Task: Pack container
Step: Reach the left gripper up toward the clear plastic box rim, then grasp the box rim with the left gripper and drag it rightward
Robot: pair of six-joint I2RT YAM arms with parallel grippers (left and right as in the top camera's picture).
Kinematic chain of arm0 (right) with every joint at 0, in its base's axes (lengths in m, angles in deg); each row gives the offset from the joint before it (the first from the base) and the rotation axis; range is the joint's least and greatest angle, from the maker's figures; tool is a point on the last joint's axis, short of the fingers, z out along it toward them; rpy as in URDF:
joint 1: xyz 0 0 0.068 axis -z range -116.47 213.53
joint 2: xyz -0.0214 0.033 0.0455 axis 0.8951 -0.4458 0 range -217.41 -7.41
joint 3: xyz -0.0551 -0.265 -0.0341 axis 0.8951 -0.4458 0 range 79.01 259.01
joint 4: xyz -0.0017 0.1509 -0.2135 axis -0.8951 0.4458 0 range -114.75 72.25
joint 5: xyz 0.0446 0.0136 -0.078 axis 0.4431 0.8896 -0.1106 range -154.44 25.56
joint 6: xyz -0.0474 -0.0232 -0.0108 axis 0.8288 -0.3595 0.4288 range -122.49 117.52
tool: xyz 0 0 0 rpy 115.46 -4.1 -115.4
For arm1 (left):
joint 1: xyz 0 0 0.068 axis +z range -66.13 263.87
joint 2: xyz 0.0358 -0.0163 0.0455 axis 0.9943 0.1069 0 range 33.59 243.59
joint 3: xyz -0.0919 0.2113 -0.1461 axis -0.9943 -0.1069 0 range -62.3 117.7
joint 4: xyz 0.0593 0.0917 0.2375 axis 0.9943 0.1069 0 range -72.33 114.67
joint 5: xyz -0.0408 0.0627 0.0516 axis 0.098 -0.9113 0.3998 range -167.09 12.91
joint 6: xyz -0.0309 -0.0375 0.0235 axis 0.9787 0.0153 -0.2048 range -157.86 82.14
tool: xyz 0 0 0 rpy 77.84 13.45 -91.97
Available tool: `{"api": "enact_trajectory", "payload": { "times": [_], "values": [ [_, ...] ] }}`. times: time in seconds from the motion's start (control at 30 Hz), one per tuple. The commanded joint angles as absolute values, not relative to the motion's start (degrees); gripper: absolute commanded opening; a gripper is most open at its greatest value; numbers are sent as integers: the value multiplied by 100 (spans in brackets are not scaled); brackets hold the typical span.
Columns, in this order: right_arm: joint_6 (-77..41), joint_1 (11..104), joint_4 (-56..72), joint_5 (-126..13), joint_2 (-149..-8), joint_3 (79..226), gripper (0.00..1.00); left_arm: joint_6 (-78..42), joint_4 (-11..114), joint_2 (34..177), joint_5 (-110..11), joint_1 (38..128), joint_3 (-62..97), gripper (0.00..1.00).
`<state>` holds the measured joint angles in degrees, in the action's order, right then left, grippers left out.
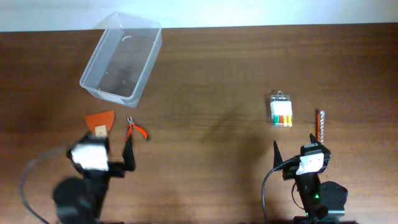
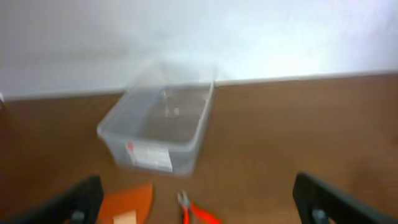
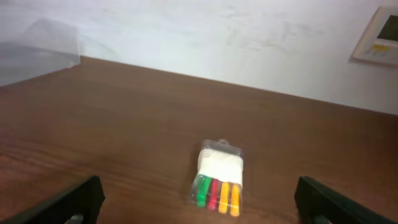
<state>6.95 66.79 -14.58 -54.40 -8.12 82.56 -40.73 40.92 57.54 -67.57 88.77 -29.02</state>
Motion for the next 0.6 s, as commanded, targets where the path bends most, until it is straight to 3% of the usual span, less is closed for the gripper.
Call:
{"api": "enact_trajectory", "payload": {
  "times": [0.0, 0.17, 0.27, 0.4, 0.57],
  "values": [
    [695, 6649, -1453, -5431, -773, 8217, 99, -3960, 4999, 7758, -6744, 8851, -655, 99],
    [695, 6649, -1451, -5431, -773, 8217, 99, -3955, 7213, 10066, -6464, 8851, 2252, 99],
    [695, 6649, -1453, -5431, -773, 8217, 99, -3957, 8450, 11102, -5448, 8851, 3548, 99],
    [695, 6649, -1451, -5431, -773, 8217, 99, -4045, 8822, 11758, -5288, 8853, 3891, 99],
    [695, 6649, -1453, -5431, -773, 8217, 99, -2268, 8824, 12372, -5990, 8866, 3891, 99]
  ]
}}
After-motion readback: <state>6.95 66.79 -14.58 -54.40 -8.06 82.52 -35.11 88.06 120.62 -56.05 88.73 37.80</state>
